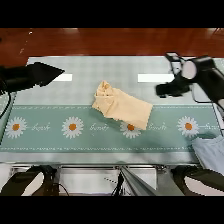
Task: Fold the shirts.
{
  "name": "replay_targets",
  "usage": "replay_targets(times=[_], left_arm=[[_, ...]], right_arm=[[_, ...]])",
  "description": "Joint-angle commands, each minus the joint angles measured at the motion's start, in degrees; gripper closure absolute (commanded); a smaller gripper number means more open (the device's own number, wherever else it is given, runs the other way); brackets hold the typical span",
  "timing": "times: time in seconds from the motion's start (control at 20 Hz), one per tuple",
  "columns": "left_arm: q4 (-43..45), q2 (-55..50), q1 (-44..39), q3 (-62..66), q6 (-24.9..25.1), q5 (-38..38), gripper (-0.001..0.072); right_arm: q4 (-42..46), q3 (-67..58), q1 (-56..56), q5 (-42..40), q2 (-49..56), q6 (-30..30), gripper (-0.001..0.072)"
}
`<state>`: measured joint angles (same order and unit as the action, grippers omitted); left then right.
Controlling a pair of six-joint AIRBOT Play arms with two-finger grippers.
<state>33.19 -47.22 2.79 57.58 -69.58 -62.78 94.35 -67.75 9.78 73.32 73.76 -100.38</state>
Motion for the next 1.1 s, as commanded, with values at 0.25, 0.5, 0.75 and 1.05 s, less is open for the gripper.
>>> replay_targets(times=[0.25, 0.5, 0.75, 1.05], left_arm=[[4.02, -0.02, 0.07, -0.13, 0.02, -0.92, 0.0684], [4.83, -0.02, 0.04, -0.13, -0.44, -2.38, 0.0684], [4.83, -0.02, 0.07, -0.13, -1.7, -2.43, 0.0684], [5.97, -0.46, 0.04, -0.15, -1.66, -2.38, 0.0684]], right_arm=[[-42.82, 29.59, -13.33, -19.19, -7.02, 10.71, 0.0113], [-48.06, 34.6, -5.33, -32.83, -4.57, 8.74, 0.0113], [-58.64, 34.6, 1.77, -38.69, 2.1, 12.61, 0.0434], [-52.94, 24.41, -8.15, -18.91, -10.58, 23.04, 0.0668]])
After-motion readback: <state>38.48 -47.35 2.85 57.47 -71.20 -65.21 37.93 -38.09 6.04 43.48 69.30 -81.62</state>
